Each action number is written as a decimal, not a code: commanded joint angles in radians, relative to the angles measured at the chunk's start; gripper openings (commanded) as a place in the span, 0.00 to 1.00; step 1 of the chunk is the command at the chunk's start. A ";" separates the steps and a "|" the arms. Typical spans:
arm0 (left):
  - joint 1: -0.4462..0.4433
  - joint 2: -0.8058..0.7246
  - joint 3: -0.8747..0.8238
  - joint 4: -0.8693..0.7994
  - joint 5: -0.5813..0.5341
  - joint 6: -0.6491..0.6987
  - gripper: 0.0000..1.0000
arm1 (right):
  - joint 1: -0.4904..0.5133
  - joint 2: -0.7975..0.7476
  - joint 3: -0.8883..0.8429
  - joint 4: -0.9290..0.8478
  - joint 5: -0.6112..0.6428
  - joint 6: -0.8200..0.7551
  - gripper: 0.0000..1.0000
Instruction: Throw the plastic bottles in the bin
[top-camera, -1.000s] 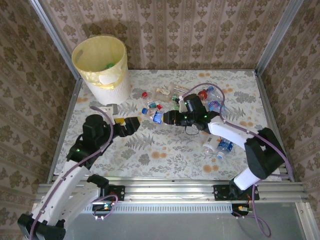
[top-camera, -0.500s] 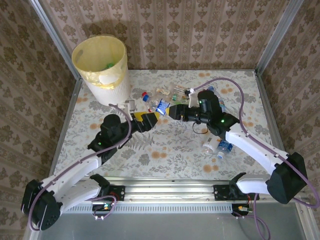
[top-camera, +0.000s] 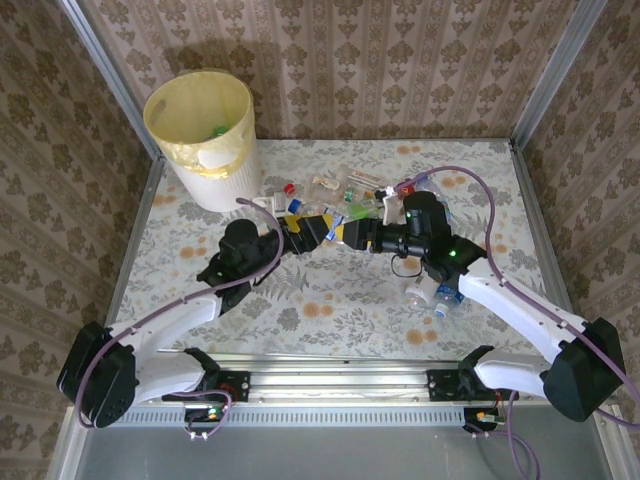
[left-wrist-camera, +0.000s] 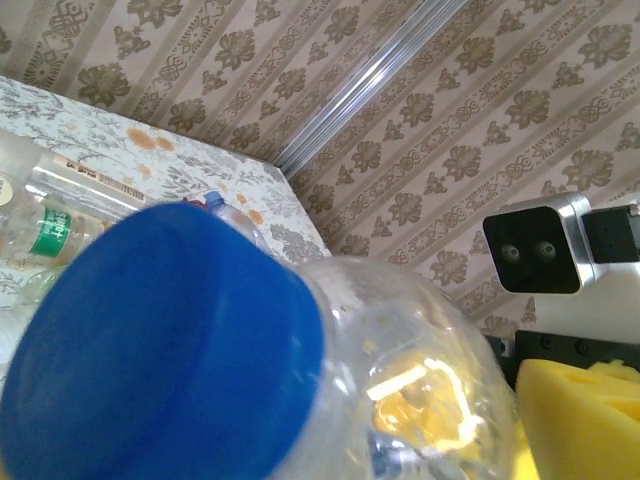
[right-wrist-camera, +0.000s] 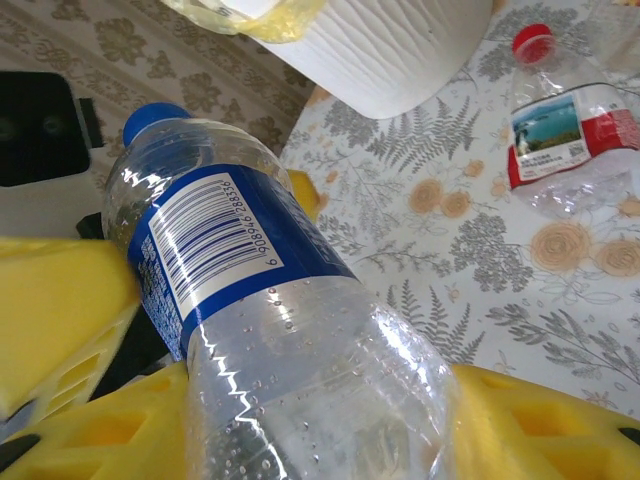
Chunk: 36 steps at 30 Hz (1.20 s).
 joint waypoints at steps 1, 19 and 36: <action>-0.004 0.020 0.037 0.070 0.016 -0.013 0.87 | 0.008 -0.029 -0.023 0.062 -0.048 0.030 0.45; 0.017 -0.009 0.059 -0.003 0.038 0.028 0.39 | 0.008 -0.021 -0.026 0.051 -0.046 0.012 0.76; 0.141 -0.302 0.607 -0.737 -0.364 0.866 0.39 | 0.004 -0.257 -0.075 -0.220 0.092 -0.228 1.00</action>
